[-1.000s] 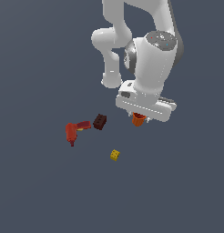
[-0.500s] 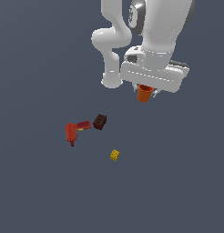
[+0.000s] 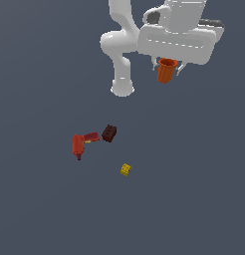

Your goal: Pick up a designated object from a clutter of objects.

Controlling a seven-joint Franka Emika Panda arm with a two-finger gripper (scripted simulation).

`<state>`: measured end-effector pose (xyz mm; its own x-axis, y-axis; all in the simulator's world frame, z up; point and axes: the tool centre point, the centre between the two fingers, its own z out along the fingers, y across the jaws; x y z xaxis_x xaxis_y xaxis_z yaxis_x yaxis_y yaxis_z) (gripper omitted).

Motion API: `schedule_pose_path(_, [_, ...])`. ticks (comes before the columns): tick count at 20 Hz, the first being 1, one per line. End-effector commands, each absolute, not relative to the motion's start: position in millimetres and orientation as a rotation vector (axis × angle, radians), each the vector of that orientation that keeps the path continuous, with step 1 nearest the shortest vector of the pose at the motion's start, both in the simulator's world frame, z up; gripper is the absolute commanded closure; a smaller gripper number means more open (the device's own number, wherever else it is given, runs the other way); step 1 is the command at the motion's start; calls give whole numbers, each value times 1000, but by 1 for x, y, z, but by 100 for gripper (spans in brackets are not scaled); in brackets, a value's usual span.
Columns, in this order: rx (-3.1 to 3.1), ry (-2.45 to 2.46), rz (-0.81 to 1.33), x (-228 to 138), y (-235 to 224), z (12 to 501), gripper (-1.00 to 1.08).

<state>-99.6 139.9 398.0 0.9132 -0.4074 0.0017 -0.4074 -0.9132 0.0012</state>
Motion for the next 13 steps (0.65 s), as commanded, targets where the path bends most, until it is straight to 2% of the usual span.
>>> schedule_pose_path(1, [3071,-654,1,-109,143,415,108])
schedule_pose_path(13, [3072,-654,0,-126,149,450,108])
